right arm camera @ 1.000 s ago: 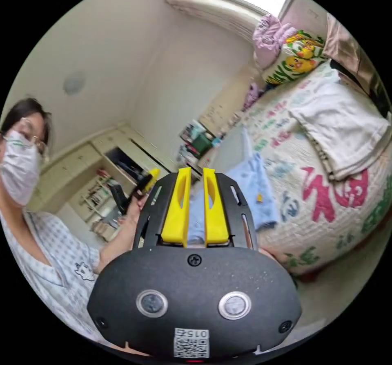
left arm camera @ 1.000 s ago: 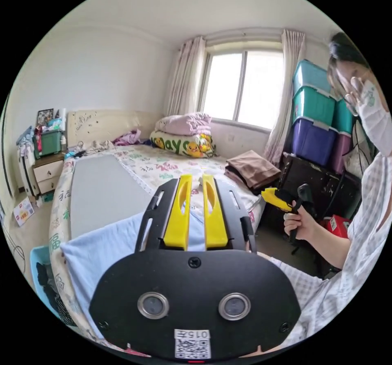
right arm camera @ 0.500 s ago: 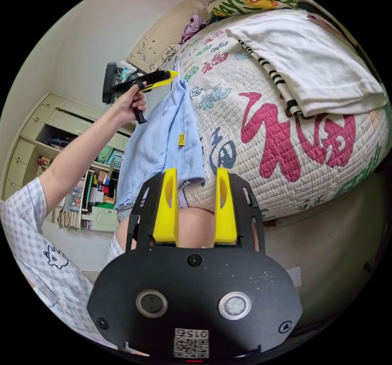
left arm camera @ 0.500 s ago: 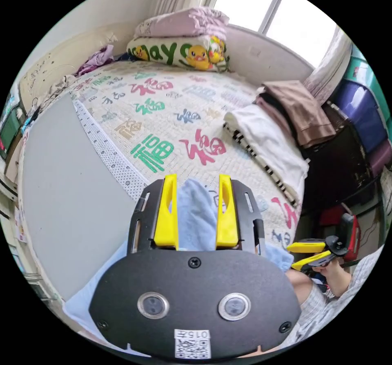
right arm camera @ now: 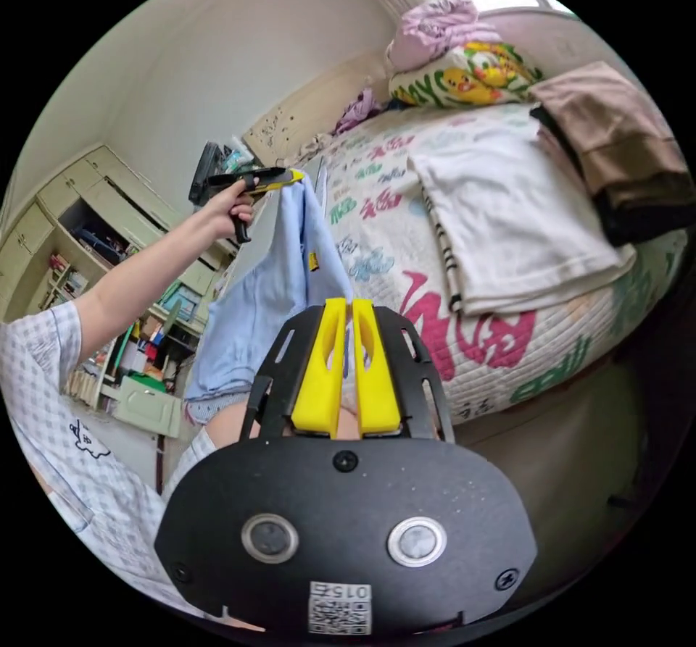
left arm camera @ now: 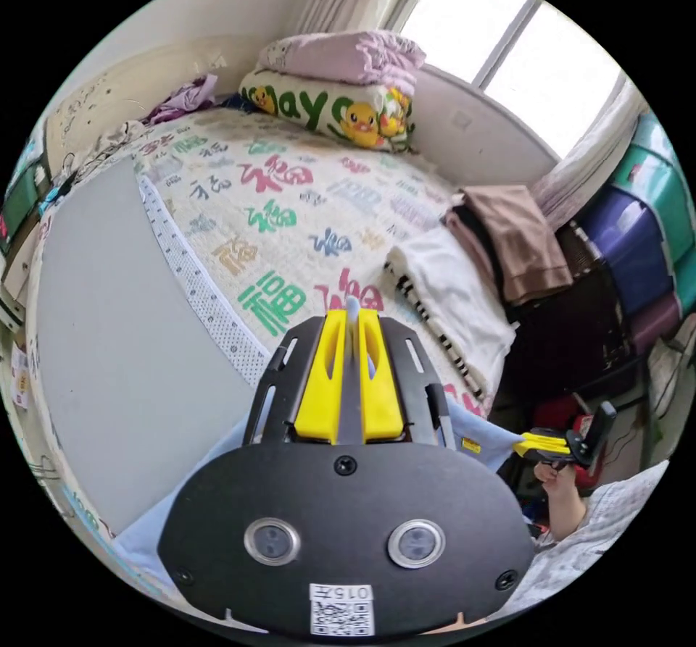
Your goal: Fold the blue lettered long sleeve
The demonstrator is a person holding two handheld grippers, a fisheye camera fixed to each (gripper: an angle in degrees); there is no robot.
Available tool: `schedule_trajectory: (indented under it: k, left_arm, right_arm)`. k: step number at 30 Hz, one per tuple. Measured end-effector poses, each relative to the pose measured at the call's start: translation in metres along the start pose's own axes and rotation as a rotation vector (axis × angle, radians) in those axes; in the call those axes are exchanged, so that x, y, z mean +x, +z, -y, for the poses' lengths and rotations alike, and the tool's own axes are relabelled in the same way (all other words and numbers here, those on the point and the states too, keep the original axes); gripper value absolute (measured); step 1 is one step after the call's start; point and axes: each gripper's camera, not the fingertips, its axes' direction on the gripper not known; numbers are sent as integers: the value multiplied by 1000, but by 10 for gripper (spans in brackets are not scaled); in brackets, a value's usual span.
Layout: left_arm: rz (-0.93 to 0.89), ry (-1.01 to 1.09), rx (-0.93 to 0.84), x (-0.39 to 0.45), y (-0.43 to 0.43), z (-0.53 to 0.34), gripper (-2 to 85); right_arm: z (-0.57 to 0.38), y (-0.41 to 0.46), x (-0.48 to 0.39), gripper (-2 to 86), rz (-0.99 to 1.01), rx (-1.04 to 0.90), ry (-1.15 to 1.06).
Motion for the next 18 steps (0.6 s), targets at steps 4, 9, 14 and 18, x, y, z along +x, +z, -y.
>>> schedule_trajectory:
  k: [4,9,14,18]
  left_arm:
    - [-99,38,149,2,-60,1,20]
    - [-177,-24,293,-65,-132,-77,19]
    - [-125,-217,331,-163,-158,-212,21]
    - [-81,-490,301,-247,-141,-330,29]
  right_arm:
    - [54,-77,-60,4,-27,154,-129]
    - [86,-72,-176,3,214,6,-393]
    - [91,45,-291,4,441,-275,-512]
    - [86,136,-346,4,433,-490,-531]
